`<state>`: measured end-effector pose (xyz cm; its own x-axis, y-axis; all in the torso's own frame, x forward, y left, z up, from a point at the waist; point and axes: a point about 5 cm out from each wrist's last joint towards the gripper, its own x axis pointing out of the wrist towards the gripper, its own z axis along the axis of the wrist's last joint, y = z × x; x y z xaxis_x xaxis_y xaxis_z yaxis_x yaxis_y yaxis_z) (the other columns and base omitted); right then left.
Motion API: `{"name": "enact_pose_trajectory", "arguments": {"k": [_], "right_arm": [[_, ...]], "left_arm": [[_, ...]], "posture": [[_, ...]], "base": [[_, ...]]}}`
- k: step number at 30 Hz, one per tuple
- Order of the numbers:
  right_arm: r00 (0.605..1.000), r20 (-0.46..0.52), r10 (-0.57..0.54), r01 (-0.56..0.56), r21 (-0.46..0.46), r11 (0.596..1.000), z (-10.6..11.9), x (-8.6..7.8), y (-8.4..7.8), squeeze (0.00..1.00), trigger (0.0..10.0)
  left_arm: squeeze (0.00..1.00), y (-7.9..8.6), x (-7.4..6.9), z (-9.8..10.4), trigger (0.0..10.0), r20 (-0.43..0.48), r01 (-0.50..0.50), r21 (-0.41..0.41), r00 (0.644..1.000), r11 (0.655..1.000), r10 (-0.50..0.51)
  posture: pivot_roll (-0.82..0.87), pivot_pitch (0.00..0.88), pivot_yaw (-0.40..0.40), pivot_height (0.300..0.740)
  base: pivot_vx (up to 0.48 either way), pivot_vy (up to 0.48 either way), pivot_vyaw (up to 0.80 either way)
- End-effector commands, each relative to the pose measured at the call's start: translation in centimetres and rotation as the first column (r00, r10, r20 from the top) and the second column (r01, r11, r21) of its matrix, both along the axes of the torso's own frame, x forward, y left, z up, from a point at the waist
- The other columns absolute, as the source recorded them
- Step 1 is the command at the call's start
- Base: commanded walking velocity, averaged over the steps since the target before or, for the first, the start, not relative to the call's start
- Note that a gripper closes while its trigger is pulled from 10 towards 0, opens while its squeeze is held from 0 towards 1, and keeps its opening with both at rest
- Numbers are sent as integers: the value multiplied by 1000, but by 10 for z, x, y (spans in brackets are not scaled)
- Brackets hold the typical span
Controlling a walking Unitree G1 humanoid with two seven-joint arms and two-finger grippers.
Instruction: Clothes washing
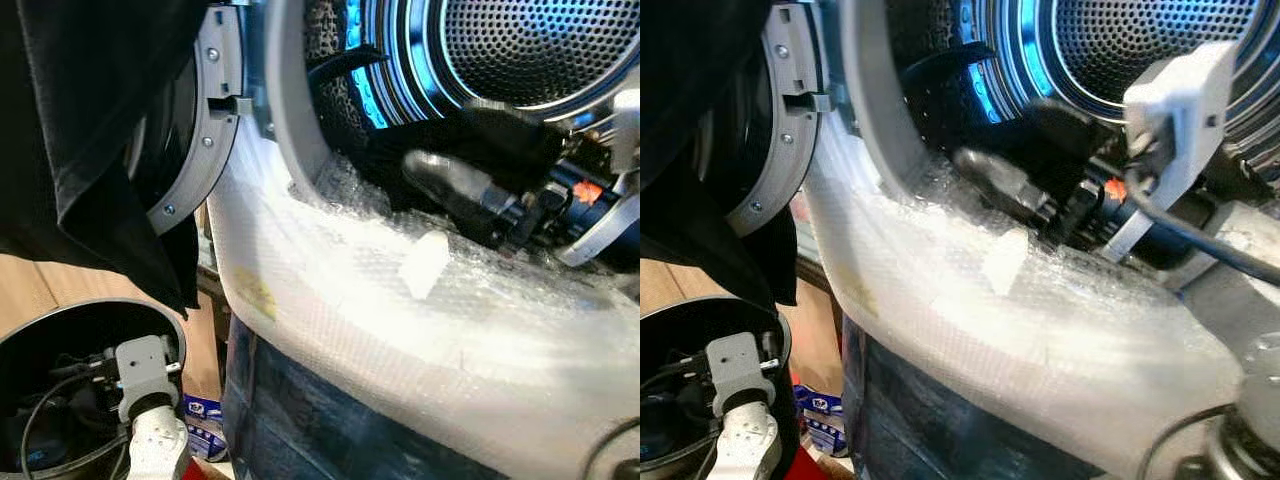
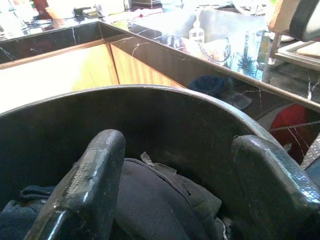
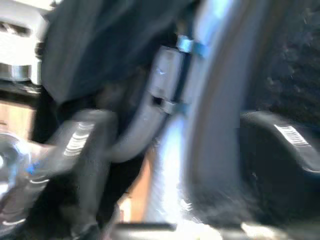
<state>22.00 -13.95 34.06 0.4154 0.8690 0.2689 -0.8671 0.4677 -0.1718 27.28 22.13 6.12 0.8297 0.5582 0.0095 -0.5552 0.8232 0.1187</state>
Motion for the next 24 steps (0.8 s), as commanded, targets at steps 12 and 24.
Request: {"name": "enact_pose_trajectory", "arguments": {"k": [12, 24], "right_arm": [[809, -425, 405, -481, -84, 872, -107, -38, 11, 0, 10000], [695, -718, 27, -251, -207, 946, -240, -14, -2, 0, 10000]], "left_arm": [[0, 12, -3, 8, 10000, 30, -44, 43, 999, 998, 43], [0, 26, -10, 17, 10000, 68, -116, 77, 991, 990, 111]], "posture": [[-150, 0, -109, 740], [-106, 0, -97, 740]], "base": [[0, 0, 0], [0, 0, 0]]}}
